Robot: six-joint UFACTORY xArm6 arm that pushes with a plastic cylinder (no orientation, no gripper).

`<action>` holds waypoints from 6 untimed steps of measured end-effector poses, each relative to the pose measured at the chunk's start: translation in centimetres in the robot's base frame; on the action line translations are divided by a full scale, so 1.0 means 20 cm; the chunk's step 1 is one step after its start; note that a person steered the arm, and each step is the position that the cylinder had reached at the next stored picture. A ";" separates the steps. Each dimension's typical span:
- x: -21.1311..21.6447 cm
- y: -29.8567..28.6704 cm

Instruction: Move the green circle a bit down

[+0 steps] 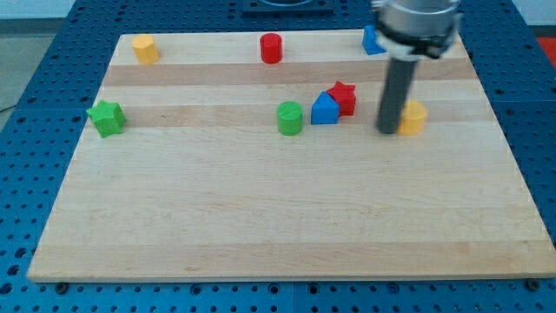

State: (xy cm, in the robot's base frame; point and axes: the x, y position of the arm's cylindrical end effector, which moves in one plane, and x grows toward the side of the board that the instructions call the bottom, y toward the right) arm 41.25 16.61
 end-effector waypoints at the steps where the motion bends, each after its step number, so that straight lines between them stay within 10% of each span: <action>1: -0.01 0.20; 4: 0.52 -0.92; 6: 0.20 -1.54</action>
State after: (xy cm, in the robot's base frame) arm 45.17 -14.24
